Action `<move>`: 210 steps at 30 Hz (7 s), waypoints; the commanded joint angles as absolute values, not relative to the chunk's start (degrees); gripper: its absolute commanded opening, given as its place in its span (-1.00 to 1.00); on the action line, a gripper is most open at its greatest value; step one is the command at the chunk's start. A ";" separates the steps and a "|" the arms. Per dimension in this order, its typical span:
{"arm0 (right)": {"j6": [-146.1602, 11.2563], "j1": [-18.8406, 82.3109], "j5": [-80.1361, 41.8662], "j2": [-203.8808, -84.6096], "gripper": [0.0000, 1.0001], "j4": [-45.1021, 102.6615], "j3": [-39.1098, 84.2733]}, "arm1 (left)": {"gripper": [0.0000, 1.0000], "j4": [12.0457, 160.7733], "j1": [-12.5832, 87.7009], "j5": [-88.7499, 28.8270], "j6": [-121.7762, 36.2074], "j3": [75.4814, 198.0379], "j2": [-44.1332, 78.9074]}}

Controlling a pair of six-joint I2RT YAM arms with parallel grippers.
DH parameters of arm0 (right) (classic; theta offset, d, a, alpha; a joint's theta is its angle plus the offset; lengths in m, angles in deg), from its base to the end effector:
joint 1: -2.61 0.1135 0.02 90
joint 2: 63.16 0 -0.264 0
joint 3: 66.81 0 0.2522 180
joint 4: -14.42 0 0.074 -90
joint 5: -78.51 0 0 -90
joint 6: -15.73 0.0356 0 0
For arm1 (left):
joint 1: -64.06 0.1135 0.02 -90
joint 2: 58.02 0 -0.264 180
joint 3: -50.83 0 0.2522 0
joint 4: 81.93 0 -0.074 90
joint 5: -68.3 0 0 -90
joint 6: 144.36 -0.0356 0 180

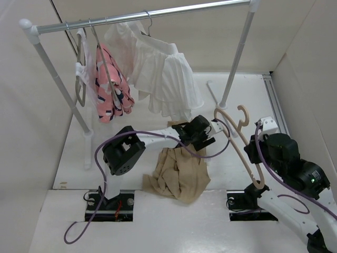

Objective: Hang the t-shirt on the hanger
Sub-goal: Grab a hanger with the right arm, then place tshirt on hanger

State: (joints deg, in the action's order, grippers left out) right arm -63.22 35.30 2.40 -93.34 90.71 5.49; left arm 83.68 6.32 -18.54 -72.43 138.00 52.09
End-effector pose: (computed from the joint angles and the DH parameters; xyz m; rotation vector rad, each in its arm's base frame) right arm 0.0624 0.0299 0.3544 -0.2671 2.1363 0.1811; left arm 0.2312 -0.3627 0.1967 1.3519 1.7861 -0.3181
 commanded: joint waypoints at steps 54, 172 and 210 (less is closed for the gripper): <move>-65.21 35.74 -16.08 -86.71 -1.00 100.52 8.29 | -1.00 66.29 13.35 -24.07 -78.08 160.13 55.72; -76.99 35.74 -28.36 -89.09 -1.00 35.39 -12.10 | 0.43 57.60 19.14 -55.96 -121.50 148.26 21.07; -77.88 35.74 -24.06 -89.80 -1.00 41.27 -7.00 | -1.00 60.74 24.60 -67.33 -114.33 146.68 29.17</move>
State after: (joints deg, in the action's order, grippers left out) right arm -80.86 35.40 -25.89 -90.69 52.65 -13.13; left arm 58.63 23.77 -70.67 -121.45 144.69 29.46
